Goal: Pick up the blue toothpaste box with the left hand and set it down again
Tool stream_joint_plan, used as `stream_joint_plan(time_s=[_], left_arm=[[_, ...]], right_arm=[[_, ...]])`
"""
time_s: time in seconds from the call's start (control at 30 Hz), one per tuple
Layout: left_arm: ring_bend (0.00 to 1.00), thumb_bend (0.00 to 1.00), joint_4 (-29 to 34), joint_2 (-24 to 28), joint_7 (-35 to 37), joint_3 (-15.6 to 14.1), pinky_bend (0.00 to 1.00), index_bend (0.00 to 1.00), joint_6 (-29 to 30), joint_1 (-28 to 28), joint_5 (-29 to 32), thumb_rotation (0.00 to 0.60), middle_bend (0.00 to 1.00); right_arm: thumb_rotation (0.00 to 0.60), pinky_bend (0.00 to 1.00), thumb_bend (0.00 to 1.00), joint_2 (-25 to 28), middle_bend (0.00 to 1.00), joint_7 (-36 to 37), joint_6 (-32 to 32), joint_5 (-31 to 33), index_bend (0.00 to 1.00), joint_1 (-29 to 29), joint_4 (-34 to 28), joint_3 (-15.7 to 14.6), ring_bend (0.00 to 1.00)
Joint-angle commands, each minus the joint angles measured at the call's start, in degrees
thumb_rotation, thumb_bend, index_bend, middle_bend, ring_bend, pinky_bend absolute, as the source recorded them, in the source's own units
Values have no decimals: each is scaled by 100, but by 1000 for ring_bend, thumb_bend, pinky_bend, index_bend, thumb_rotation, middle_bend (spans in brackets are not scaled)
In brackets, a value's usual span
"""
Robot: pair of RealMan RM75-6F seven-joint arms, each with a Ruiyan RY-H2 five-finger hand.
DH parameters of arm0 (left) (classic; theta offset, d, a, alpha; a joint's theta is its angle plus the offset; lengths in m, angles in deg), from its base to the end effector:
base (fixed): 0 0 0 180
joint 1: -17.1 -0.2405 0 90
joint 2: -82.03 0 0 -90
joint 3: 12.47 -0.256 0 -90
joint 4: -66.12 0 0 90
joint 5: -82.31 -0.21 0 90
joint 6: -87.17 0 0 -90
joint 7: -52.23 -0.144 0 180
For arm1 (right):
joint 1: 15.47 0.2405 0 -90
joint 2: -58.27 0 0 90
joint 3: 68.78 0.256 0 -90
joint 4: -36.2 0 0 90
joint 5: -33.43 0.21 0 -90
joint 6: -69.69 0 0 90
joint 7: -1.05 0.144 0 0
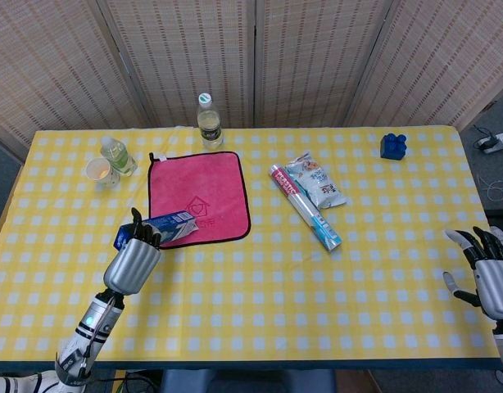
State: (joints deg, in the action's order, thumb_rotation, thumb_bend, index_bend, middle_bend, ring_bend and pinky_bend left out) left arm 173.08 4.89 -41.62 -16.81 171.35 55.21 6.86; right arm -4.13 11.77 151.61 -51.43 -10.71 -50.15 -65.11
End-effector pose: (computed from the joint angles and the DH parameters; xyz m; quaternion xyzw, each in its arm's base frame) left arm -0.1389 0.2630 0.0613 -0.7546 0.1591 -0.1211 0.6249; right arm -0.3386 -0.1851 0.1774 0.5770 -0.4196 0.3911 0.5814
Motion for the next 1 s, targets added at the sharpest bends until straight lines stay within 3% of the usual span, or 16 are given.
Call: stream_joint_plan(time_s=[0.03, 0.33, 0.6, 1.0], left_arm=[[463, 204, 91, 79, 150, 86, 181, 425, -13, -68, -40, 600, 587], [456, 205, 130, 577, 1034, 278, 180, 411, 237, -278, -754, 600, 583], [391, 204, 480, 821, 723, 541, 139, 350, 340, -556, -189, 600, 524], [384, 204, 561, 1131, 839, 852, 107, 345, 384, -791, 582, 600, 519]], right_arm=[[600, 72, 318, 1, 166, 9, 2, 1, 155, -2, 7, 0, 41], [600, 72, 318, 23, 166, -39, -20, -7, 155, 33, -37, 17, 41], [600, 72, 319, 58, 166, -152, -44, -35, 155, 68, -148, 14, 41], [600, 72, 319, 102, 166, -273, -51, -20, 155, 84, -267, 17, 41]])
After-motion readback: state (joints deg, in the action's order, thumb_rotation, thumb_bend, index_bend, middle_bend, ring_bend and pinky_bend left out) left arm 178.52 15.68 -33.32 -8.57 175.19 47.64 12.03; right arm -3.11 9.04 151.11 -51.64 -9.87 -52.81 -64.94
